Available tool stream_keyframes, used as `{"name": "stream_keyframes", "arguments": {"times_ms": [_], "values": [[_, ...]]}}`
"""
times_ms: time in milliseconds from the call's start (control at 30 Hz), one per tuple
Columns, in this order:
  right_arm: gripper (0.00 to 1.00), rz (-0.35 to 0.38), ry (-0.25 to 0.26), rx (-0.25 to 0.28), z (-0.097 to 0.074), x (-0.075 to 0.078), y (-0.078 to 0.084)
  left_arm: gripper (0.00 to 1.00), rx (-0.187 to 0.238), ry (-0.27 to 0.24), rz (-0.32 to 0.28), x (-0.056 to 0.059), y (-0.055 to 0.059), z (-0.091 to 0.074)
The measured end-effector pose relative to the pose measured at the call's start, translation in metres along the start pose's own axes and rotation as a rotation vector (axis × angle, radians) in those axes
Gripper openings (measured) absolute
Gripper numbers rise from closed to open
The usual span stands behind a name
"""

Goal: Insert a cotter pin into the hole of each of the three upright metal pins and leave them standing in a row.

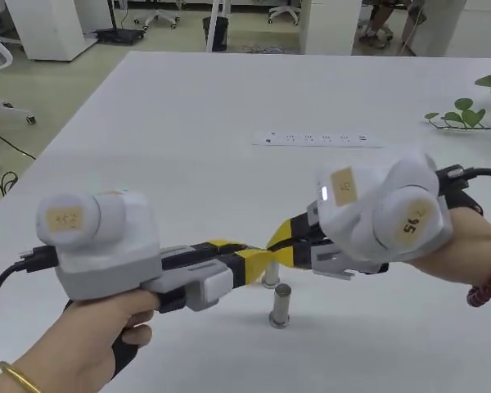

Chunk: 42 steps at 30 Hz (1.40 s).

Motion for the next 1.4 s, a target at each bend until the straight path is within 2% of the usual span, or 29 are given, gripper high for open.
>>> {"name": "stream_keyframes", "arguments": {"times_ms": [233, 467, 767, 967, 1200, 1400], "values": [[0.02, -0.011, -0.001, 0.005, 0.0004, -0.0012, -0.0030, 0.09, 0.002, 0.001, -0.025, 0.0011, 0.0010, -0.0008], [0.02, -0.017, -0.002, 0.008, 0.0014, -0.0021, -0.0051, 0.02, 0.000, -0.015, -0.050, -0.0029, 0.0020, -0.0018], [0.02, -0.017, -0.004, 0.012, 0.0018, -0.0023, -0.0057, 0.02, 0.003, -0.013, -0.077, -0.0046, 0.0024, -0.0020], [0.03, -0.024, -0.005, 0.017, 0.0018, -0.0026, -0.0057, 0.01, 0.018, -0.019, -0.134, -0.0045, 0.0033, -0.0031], [0.04, -0.022, 0.003, 0.027, 0.0035, -0.0046, -0.0051, 0.01, 0.017, -0.019, -0.129, -0.0035, 0.0050, -0.0042], [0.08, 0.060, 0.012, 0.045, 0.0033, -0.0048, -0.0008, 0.01, 0.010, -0.011, -0.085, -0.0019, 0.0059, -0.0042]]}}
Point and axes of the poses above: the centre of the closed fingertips' face, and the gripper's own axes: z roughly forward along the fingers, x roughly to its right, y roughly out of its underside, the point moved 4 cm from there along -z, roughly backward along the fingers, and after that the axes turned 12 degrees about x, right-handed, at the moved point
